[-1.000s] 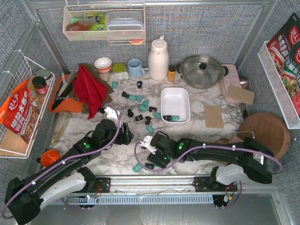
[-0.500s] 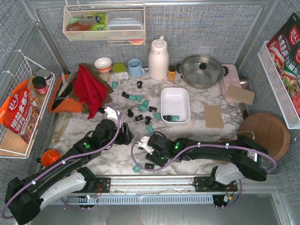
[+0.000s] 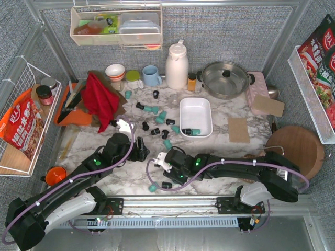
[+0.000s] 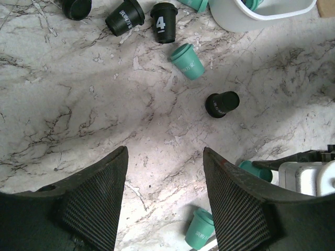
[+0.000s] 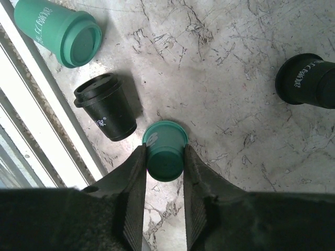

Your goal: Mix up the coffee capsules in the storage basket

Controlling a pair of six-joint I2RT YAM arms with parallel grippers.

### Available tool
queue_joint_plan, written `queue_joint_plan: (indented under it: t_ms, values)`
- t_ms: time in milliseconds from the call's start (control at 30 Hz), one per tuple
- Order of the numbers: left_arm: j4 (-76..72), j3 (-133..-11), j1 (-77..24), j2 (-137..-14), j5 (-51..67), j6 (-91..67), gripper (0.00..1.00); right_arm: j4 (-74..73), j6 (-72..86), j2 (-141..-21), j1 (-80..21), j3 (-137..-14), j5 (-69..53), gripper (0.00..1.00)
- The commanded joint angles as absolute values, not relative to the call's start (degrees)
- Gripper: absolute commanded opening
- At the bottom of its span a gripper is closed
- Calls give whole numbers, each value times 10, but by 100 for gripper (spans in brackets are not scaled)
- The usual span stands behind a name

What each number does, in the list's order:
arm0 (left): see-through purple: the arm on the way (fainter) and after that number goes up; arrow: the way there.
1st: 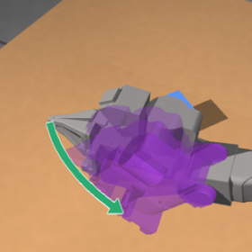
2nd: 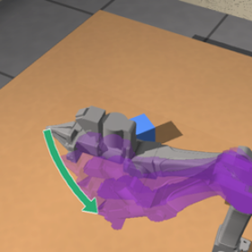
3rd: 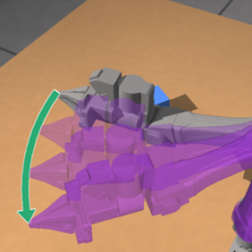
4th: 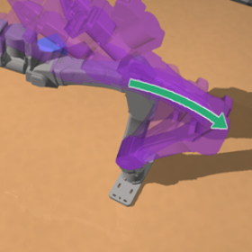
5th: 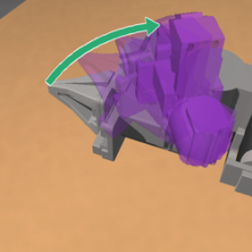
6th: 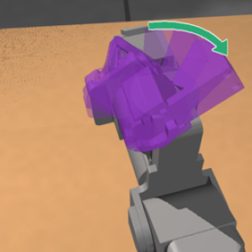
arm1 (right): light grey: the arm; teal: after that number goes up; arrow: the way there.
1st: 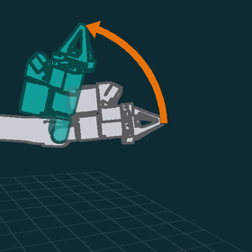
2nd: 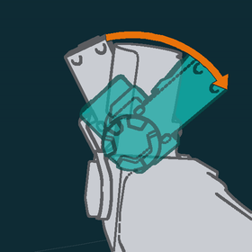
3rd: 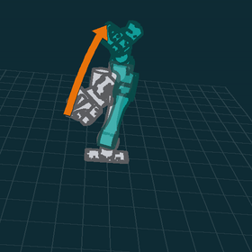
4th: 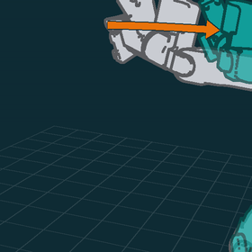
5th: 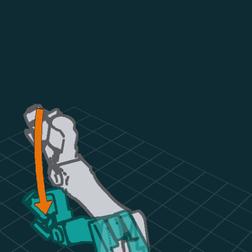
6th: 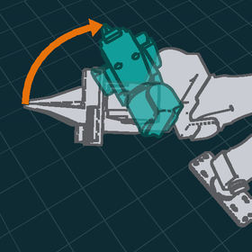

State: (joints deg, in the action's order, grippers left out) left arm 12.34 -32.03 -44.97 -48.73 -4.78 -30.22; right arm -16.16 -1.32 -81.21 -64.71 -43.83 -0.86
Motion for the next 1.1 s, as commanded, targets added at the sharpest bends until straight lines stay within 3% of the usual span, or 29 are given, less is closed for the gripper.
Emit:
queue_joint_plan:
  t_ms: [0,200,467,600,1067]
  values:
    - [121,-320,-450,-486,-53,-303,68,-169,-16,-806,-645,-449,1,19]
    - [121,-319,-450,-484,-54,-303,69,-188,-25,-750,-606,-469,43,9]
    - [115,-315,-450,-488,-49,-304,69,-101,-31,-630,-441,-471,181,8]
    - [120,-317,-450,-491,-48,-306,69,-60,-1,-650,-375,-486,241,8]
    - [191,-344,-450,-524,25,-317,69,-7,72,-829,-302,-525,198,9]
